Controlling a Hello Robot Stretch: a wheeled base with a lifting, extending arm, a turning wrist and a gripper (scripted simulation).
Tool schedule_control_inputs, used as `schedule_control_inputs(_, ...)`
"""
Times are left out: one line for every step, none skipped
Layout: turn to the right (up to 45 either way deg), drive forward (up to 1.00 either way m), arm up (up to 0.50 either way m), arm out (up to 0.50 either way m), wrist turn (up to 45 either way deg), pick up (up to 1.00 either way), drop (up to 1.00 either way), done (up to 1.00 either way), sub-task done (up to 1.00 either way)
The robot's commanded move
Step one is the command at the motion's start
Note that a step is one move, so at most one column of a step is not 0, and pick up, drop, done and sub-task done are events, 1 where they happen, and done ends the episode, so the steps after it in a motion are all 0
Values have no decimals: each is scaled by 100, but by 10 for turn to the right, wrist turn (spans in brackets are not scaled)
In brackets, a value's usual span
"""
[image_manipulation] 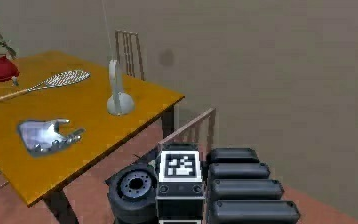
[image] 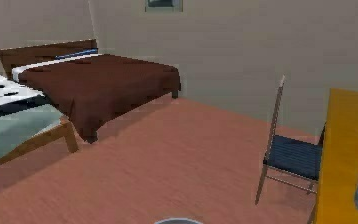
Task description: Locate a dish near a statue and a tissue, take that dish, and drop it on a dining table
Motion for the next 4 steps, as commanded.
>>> schedule_control_inputs(0, 100, 0, 0, 0, 0, 0, 0, 0)
schedule_control_inputs(-120, 0, 0, 0, 0, 0, 0, 0, 0)
schedule_control_inputs(0, 30, 0, 0, 0, 0, 0, 0, 0)
schedule_control_inputs(450, 0, 0, 0, 0, 0, 0, 0, 0)
